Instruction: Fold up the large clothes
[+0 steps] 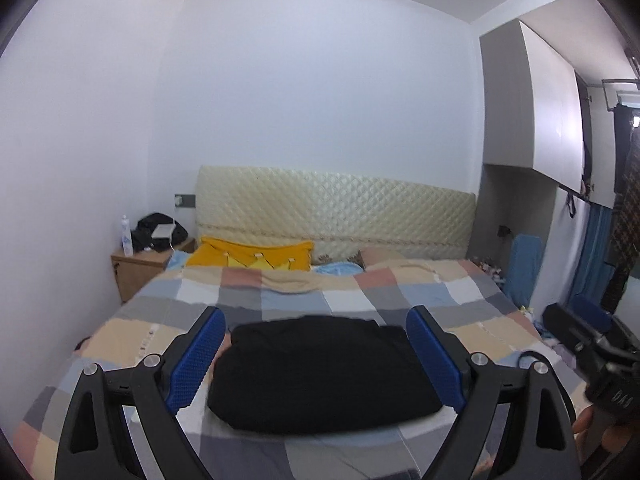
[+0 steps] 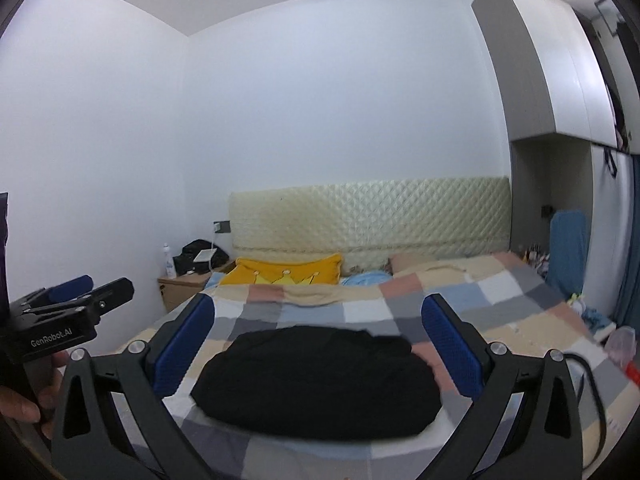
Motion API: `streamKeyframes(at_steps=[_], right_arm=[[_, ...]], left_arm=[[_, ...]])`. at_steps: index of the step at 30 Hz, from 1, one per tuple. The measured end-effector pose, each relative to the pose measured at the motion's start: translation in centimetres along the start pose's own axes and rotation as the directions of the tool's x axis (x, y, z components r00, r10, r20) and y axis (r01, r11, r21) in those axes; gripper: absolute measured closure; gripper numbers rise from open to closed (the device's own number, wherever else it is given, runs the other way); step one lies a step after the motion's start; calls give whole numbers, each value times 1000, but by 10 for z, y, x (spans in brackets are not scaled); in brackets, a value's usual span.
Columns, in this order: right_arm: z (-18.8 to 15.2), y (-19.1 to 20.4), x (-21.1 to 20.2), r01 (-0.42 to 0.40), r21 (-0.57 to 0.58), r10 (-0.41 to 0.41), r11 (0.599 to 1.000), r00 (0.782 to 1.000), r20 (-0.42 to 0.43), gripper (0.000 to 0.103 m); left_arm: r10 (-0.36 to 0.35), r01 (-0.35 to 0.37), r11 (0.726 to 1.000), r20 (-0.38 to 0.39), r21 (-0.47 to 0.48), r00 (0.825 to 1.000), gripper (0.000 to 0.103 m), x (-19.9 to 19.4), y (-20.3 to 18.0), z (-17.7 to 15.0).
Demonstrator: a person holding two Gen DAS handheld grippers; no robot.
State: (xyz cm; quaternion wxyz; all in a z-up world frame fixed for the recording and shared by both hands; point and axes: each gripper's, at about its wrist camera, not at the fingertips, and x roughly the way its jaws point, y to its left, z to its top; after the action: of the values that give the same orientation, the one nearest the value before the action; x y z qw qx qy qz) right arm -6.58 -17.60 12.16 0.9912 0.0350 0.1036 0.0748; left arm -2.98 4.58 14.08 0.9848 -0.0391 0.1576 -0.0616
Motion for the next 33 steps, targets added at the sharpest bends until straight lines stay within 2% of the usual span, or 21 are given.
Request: streamKeyframes(at_steps=[2, 7, 9, 12, 16, 20, 22, 30, 33], right_arm=[[-11, 3, -1, 17, -11, -17, 1000, 1000, -24, 0], [-39, 9, -1, 57, -54, -61, 997, 996, -71, 0], [-47, 6, 1, 48, -44, -52, 998, 993, -106, 0], [-54, -1, 2, 64, -44, -70, 997, 987, -146, 0], [-63, -8, 0, 86, -48, -93, 995, 982, -166, 0], [-76, -13, 7, 83, -40, -90, 996, 974, -210, 0], [-82, -15, 10, 81, -34, -86, 996, 970, -229, 0], [-87, -21, 15, 82, -2, -80, 997, 968, -236, 0], [-88, -24, 17, 88, 4, -85, 996, 965, -248, 0]], left_arm=[[0, 0, 1000, -21, 12, 1000, 11, 0, -2, -10], [5, -6, 1000, -137, -3, 991, 11, 19, -4, -37], [22, -23, 1000, -168, -3, 986, 11, 26, -4, -44], [58, -57, 998, -182, 11, 982, 11, 30, -3, -54], [58, -61, 998, -193, -12, 980, 11, 31, 2, -64], [40, -39, 999, -217, 9, 975, 11, 34, 0, -69], [60, -56, 998, -216, 22, 974, 11, 36, 1, -69], [44, -47, 999, -270, -4, 962, 11, 50, 10, -80], [76, -79, 997, -280, -1, 957, 11, 54, 14, -83]])
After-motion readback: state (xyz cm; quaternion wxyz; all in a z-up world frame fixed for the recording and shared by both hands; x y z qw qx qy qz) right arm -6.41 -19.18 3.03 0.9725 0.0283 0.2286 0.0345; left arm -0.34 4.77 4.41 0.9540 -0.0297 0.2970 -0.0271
